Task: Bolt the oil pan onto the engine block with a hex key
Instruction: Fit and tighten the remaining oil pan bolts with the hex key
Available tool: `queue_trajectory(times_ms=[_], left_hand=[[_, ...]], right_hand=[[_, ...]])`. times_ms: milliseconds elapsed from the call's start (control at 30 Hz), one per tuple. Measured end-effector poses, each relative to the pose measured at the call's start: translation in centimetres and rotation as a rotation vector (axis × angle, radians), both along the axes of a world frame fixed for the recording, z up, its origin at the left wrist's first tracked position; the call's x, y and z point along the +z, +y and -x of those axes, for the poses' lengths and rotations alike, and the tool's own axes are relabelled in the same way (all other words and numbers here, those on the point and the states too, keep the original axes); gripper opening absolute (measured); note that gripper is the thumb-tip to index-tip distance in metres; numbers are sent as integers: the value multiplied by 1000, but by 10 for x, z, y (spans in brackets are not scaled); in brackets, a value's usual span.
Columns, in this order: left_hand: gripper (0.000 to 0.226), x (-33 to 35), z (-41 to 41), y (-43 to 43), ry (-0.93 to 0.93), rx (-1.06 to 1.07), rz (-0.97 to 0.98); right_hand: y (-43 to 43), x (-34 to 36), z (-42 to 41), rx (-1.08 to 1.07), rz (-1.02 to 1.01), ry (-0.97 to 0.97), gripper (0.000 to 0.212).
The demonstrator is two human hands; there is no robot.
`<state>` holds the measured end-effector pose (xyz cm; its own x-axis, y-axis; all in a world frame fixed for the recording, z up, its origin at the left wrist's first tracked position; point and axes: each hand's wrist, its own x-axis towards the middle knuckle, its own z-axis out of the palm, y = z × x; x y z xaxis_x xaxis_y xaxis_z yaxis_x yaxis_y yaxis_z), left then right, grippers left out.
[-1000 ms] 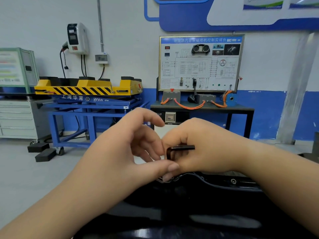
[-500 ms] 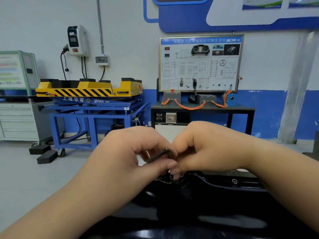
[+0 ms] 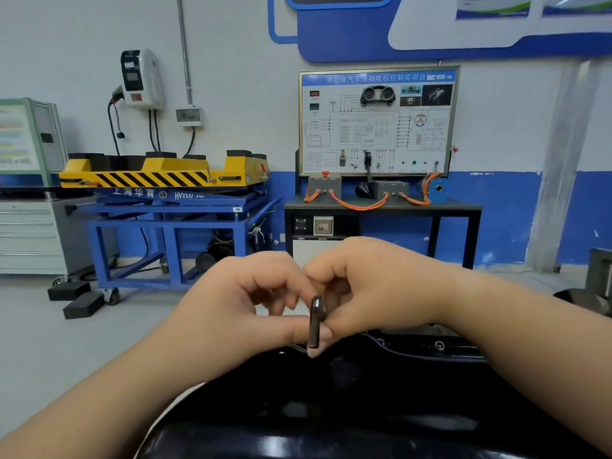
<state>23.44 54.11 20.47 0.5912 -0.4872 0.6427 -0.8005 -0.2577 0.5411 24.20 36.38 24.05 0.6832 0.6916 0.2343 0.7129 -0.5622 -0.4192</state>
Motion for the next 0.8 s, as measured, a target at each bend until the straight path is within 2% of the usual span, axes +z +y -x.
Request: queue_trajectory(times_ms=[133, 200, 267, 467, 600, 667, 733, 800], left_hand=[[24, -1, -3, 0, -13, -4, 18], [22, -1, -3, 1, -17, 0, 14], [19, -1, -2, 1, -19, -2, -6], [22, -2, -4, 1, 39, -86, -9], [25, -6, -10, -4, 65, -103, 48], [25, -7, -12, -4, 91, -105, 78], [21, -7, -13, -4, 116, -101, 85], [17, -6, -11, -3, 127, -109, 77]], right_hand=[[-2, 1, 0, 34, 5, 80, 14], [-4, 2, 0, 59, 7, 131, 29], [-6, 4, 0, 57, 28, 151, 30], [-6, 4, -1, 3, 24, 89, 8], [-5, 2, -2, 20, -11, 108, 33], [-5, 1, -4, 18, -21, 129, 27], [-7, -1, -6, 23, -31, 161, 12], [-9, -1, -6, 29, -31, 187, 12]])
